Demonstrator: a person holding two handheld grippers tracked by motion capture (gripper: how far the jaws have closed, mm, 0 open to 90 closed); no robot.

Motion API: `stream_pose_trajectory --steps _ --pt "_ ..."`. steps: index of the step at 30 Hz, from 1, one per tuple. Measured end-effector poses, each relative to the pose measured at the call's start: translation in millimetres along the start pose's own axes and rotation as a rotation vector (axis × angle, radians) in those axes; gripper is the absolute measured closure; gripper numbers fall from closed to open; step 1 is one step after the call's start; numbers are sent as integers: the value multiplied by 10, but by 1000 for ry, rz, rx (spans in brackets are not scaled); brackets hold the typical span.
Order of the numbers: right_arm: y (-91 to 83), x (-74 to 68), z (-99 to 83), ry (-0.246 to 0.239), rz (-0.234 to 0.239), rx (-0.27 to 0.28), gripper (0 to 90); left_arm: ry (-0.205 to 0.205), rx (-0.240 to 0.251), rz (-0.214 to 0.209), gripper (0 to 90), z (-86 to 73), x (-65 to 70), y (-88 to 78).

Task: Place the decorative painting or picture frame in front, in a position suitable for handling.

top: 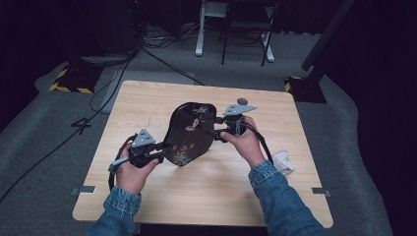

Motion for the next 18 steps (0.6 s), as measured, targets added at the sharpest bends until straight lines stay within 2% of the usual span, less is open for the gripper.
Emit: stream_pose_trajectory --steps 2,4,5,7,12,14,15,18 --pt "14 15 -3 -15 7 -2 367 9 3 -7 735 6 5 4" --pt "18 26 -11 -25 0 -12 369 5 17 -57 753 14 4 5" --pt "20 30 -11 -28 -1 -12 368 5 17 -57 762 14 4 5" --pt "20 31 -11 -27 0 -11 368 8 23 -91 774 13 0 2" --pt "-7 25 0 -33 -7 -17 384 17 24 -106 783 10 -1 10" --pt "-24 24 -4 -36 -12 -21 388 37 22 -107 783 20 -5 15" --pt "-36 22 -9 -36 -18 -24 388 32 18 -114 783 21 8 21" --pt "-87 16 -20 -56 -39 -50 398 45 11 -126 783 35 25 38"
Point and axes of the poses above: each handheld gripper's, and its own axes: y roughly forward along the jaws, z roughly out of its top, x roughly to its right, the point moved 5 cm from there along y, roughly forward along the jaws, and after that the axes turned 2 degrees about x, right-handed, at the moved point
